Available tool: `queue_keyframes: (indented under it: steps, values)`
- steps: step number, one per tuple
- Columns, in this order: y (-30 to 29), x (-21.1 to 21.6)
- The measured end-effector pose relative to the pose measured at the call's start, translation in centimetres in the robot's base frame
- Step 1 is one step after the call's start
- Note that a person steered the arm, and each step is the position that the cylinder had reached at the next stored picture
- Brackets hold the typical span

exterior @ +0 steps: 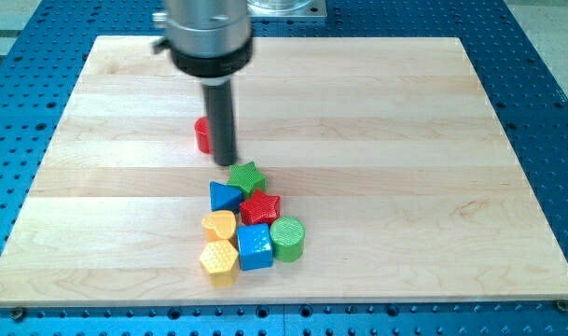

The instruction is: Place the red circle at the top center of the board

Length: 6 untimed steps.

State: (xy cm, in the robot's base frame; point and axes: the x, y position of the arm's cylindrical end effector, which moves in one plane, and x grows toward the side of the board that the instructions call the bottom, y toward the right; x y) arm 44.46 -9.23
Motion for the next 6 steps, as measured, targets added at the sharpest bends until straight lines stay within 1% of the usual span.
queue_keyframes:
  steps: [1,2,3,4,5,6]
  values:
    - [-1.0,-2.5]
    - [5.1,-7.2]
    - [6.5,-7.0]
    - [3.1,-2.1]
    - [2.1,-7.1]
    - [4.5,-11.9]
